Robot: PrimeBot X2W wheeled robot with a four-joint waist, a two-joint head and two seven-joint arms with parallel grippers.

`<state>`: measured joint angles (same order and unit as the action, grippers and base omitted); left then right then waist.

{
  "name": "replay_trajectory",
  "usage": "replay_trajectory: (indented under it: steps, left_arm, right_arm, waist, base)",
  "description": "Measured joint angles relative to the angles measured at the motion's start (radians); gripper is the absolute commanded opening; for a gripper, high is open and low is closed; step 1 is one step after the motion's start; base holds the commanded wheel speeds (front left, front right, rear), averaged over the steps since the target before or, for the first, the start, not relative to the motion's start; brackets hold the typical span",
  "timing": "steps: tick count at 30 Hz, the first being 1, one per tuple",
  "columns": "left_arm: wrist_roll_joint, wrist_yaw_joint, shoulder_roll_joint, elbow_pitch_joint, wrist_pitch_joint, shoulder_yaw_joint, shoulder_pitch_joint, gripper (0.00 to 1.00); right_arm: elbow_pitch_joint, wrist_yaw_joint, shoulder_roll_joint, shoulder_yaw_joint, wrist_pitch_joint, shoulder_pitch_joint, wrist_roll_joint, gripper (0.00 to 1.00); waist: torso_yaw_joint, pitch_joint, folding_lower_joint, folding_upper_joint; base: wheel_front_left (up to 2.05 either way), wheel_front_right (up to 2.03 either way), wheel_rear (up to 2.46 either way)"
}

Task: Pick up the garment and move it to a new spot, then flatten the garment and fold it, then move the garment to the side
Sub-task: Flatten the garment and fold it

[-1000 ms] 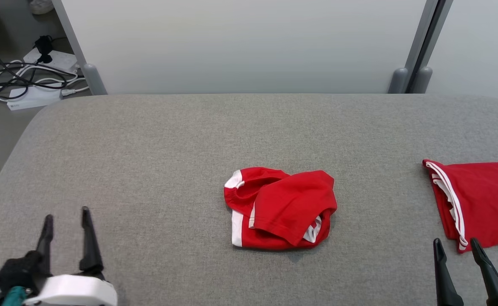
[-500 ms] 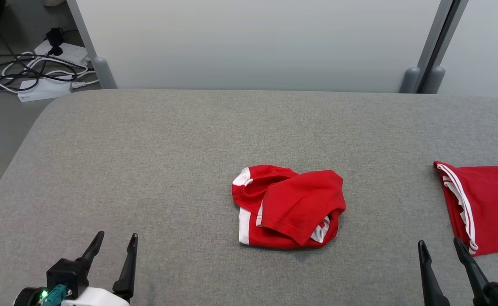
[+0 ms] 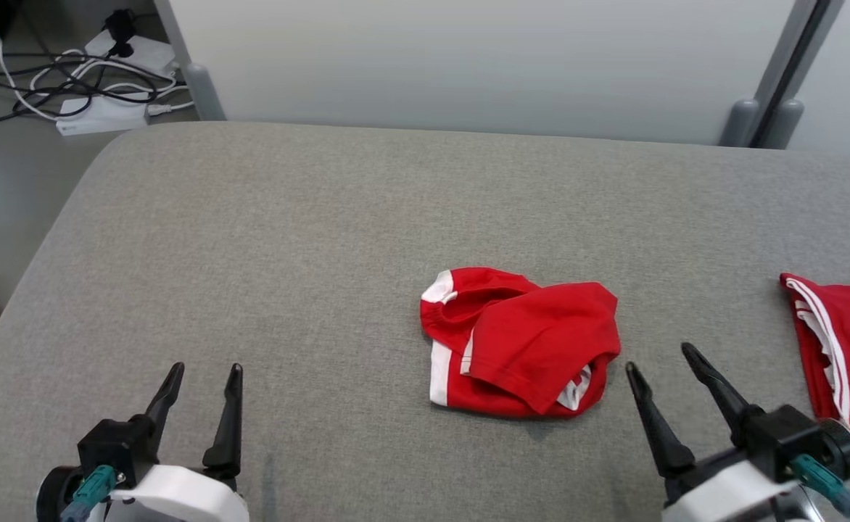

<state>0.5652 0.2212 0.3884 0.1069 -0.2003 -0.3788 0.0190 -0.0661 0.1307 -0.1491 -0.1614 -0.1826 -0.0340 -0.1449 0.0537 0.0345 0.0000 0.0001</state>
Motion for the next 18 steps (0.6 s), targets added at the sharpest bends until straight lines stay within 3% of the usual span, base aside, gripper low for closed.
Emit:
replay_trajectory:
  steps: [4,10,18]
  left_arm:
    - [-0.006,-0.002,-0.039,-0.001,-0.008,-0.037,0.048,1.0]
    - [-0.011,-0.026,-0.067,0.024,-0.021,-0.061,0.093,1.0]
    - [-0.014,-0.046,-0.095,0.07,-0.034,-0.073,0.114,1.0]
  right_arm:
    - [-0.094,0.0,-0.048,-0.146,0.03,0.137,-0.044,1.0]
    - [-0.252,0.0,-0.071,-0.313,0.064,0.275,-0.078,1.0]
    - [-0.442,0.0,-0.075,-0.366,0.08,0.355,-0.068,1.0]
  waist:
    - [0.058,0.019,0.0,0.0]
    - [0.142,0.038,0.0,0.0]
    - [0.232,0.05,0.0,-0.0001]
  base:
    - [0.0,0.0,0.0]
    - [0.0,0.0,0.0]
    - [0.0,0.0,0.0]
